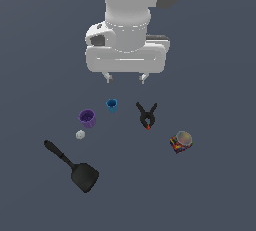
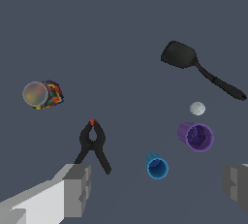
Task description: Pick up a designated object from a clutter of objects.
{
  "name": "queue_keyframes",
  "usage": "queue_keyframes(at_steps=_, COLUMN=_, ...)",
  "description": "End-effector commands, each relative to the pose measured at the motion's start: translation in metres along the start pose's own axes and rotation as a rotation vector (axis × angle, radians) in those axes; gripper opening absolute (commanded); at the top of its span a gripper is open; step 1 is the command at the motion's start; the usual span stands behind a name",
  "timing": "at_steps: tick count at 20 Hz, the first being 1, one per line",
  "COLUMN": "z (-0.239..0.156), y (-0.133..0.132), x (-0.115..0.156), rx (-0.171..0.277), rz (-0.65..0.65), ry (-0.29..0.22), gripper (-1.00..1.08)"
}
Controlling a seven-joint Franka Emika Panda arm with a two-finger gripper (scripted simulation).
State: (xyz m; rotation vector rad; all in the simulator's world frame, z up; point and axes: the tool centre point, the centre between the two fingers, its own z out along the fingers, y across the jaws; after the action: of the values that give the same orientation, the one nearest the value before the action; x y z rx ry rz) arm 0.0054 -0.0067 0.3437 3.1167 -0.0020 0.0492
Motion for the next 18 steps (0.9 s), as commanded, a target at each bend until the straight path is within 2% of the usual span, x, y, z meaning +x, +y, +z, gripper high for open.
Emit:
queue_keyframes(at_steps=1, z=0.005, y=-0.002, x=0.000, rx=0.000, rz=0.000, ry=-0.001, gripper=1.00)
queue_keyframes(at_steps=9, z=0.044, y=-0.018, x=0.000, rx=-0.001, rz=0.005, ry=-0.005, gripper=1.00)
queue_keyframes(at_steps=18, z=0.124, y=-0.053, x=-0.014, rx=0.001, rz=0.014, ry=-0.012, gripper=1.00)
